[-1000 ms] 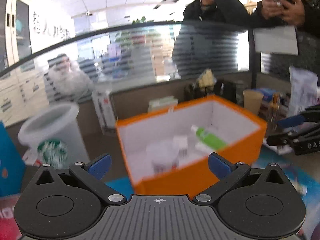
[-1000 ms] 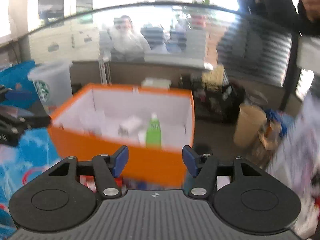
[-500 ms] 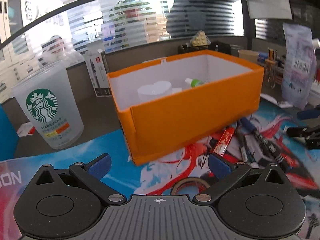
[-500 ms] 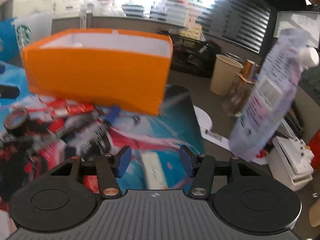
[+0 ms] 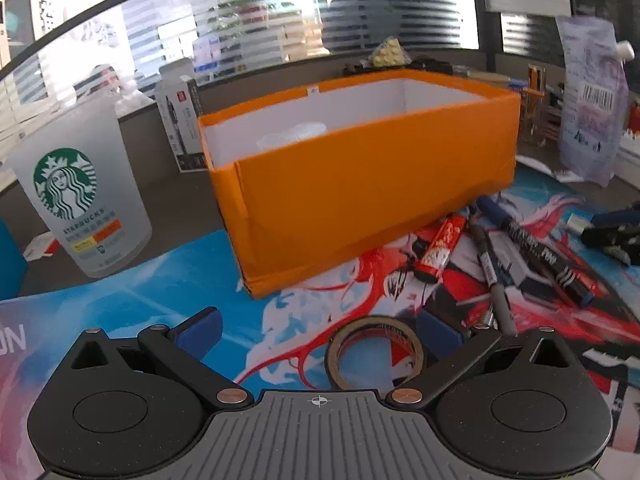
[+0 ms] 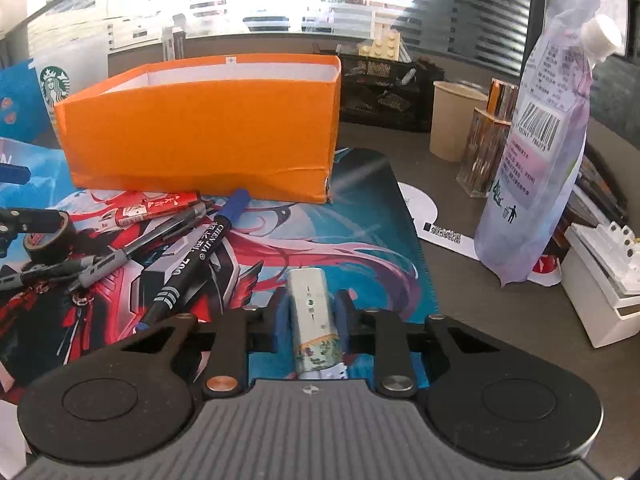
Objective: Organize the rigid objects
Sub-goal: 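Grasp the black tape roll with the left tool while the right tool grasps the small white-green tube, then lift the tape roll with the left tool while the right tool carries the small tube toward the box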
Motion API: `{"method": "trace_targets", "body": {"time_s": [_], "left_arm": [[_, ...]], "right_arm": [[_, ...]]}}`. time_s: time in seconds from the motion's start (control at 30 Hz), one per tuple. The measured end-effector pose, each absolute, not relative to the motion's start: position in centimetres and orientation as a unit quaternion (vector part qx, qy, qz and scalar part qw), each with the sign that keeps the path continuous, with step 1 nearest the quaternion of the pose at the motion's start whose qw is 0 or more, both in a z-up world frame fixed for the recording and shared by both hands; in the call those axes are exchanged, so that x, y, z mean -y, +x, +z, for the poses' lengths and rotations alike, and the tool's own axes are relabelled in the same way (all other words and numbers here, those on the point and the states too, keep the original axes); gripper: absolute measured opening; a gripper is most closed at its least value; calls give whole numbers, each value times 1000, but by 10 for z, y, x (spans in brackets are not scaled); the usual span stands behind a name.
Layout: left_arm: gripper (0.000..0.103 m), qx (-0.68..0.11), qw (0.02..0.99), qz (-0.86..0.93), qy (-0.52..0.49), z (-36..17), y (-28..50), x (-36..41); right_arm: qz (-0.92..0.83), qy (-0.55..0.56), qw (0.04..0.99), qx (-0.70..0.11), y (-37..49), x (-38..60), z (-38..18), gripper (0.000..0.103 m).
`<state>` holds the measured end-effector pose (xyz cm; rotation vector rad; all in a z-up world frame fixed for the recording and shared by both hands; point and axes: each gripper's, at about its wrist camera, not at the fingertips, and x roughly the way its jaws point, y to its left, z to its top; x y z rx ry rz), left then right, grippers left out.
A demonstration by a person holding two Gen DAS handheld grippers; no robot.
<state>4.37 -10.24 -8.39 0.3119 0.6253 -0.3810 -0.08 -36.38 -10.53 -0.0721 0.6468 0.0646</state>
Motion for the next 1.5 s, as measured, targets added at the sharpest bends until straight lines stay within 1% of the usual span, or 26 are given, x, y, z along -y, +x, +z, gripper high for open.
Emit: {"method": "trace_targets", "body": {"time_s": [0.1,0.23,0.3,0.4,0.43,0.47,0.53,0.83,1.17,1.5], "left_arm": [[103,-303,921,-193,149,-87,44,104],[103,-318,911,-207,159,-98,45,111],[103,-308,915,-210,154,-100,40,110],[101,-313,914,-217,137,-100,41,107],[93,-321,912,-225,118,-100,43,104],[79,-329,909,-237,95,-100,46,100],[53,-317,913,-237,99,-97,44,99],[52,-324,912,-240,77,-95,43,95],[52,-302,924,-227,62,-70,39,86],[52,-273,934,-224,59,-40,32,83]], "right_arm": [[29,-49,948,-312,-4,360,-106,22],[29,-42,949,-313,-3,361,-106,22],[25,-47,949,-310,-4,359,-106,22],[16,-56,950,-305,-5,355,-107,21],[13,-58,951,-304,-6,353,-108,21],[9,-63,951,-302,-7,351,-108,21],[5,-64,952,-300,-8,350,-108,21],[1,-55,954,-295,-11,350,-106,21],[0,-51,962,-267,-19,346,-89,21],[11,-54,972,-228,-23,337,-60,21]]}}
